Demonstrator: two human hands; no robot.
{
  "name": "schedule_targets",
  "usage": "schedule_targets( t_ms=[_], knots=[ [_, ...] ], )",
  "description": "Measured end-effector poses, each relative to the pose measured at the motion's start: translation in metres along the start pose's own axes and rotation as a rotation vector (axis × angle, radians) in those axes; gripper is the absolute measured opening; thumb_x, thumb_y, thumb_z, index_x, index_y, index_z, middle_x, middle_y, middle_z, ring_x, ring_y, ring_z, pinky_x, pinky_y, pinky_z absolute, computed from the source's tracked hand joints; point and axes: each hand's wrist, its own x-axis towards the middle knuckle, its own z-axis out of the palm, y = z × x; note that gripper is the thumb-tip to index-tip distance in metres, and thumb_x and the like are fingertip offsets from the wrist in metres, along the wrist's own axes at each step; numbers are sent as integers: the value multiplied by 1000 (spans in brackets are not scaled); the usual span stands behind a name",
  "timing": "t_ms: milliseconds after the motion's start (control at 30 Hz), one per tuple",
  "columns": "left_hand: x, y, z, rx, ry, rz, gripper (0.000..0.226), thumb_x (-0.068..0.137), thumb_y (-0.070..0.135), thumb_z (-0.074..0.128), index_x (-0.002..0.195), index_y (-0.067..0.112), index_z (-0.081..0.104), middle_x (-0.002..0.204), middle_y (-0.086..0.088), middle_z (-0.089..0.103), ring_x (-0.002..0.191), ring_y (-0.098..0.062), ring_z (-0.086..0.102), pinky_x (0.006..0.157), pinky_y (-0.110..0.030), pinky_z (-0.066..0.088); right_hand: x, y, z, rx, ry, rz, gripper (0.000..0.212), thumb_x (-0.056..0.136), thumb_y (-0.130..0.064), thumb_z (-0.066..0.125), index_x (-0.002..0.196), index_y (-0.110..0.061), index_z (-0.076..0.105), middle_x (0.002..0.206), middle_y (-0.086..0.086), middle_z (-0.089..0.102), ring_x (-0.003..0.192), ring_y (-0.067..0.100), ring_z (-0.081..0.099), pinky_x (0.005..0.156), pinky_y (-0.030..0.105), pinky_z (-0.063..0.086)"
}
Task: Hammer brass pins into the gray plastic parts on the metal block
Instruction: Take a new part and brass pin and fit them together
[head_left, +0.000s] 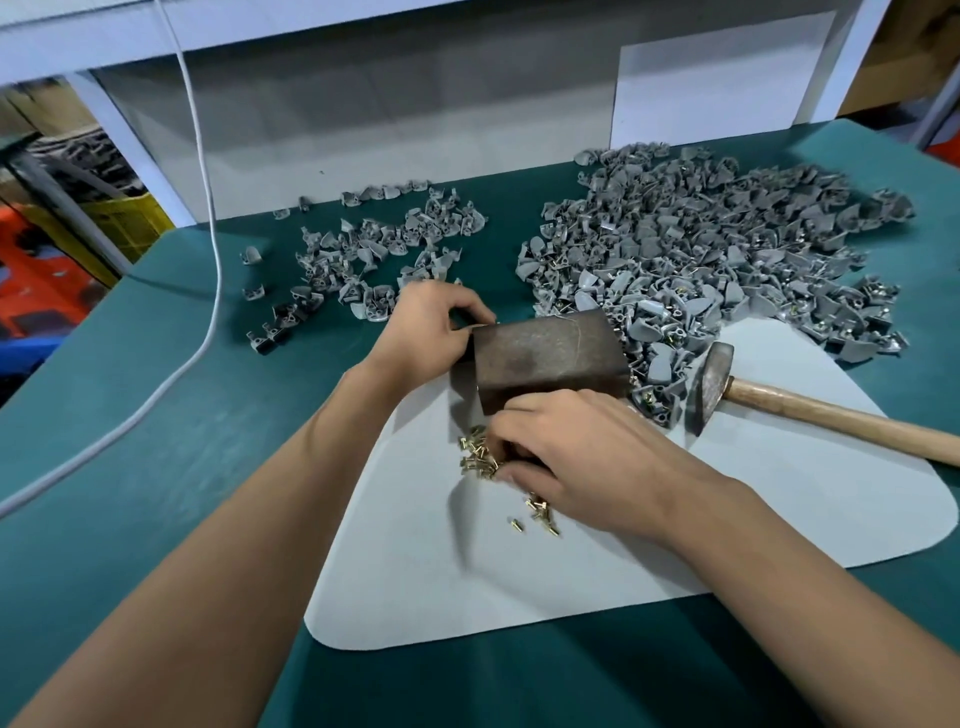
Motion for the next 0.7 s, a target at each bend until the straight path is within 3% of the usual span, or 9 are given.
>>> schedule_targets(
  t_ms=[133, 267, 433, 533, 633, 700],
  knots=[
    [1, 4, 2, -115, 85, -100, 7, 85, 4, 80, 83, 11, 80, 85, -1, 77, 82, -19, 71, 78, -28, 58, 1, 0, -1, 32, -1, 42, 7, 101, -34, 55, 102, -29, 59, 101, -11, 57, 89, 23, 63, 77, 43, 53],
    [9, 10, 4, -302, 101, -206, 8, 86, 7, 81, 80, 11, 77, 85, -9, 78, 84, -28, 76, 84, -41, 63, 1, 1, -1, 76, 41, 67, 14, 102, -40, 53, 99, -27, 55, 100, -10, 57, 89, 22, 62, 78, 41, 51],
    [19, 18, 9, -333, 98, -215, 3, 89, 7, 78, 88, 7, 81, 82, -7, 79, 80, -21, 76, 86, -45, 63, 0, 0, 0, 122, 113, 64, 19, 103, -42, 52, 102, -23, 55, 102, -8, 60, 88, 19, 59, 76, 39, 47],
    [19, 17, 8, -367, 132, -248, 8, 92, 7, 74, 97, 9, 81, 91, -5, 79, 86, -19, 76, 89, -37, 62, 0, 1, 1, 193, 145, 69, 18, 103, -36, 54, 101, -19, 55, 97, -4, 63, 85, 23, 59, 75, 43, 49],
    [9, 8, 0, -38, 324, -231, 12, 91, 15, 75, 101, 17, 81, 101, 3, 79, 89, -10, 71, 91, -22, 54, 0, 3, 2, 276, 186, 66, 15, 102, -30, 60, 99, -16, 58, 93, -4, 63, 84, 19, 59, 76, 43, 50],
    [0, 0, -1, 226, 351, -218, 15, 89, 17, 74, 103, 14, 80, 104, -4, 78, 98, -23, 69, 100, -30, 42, -1, 3, 3, 332, 228, 68, 13, 99, -29, 66, 99, -17, 63, 93, -7, 64, 85, 13, 59, 78, 37, 51]
  ],
)
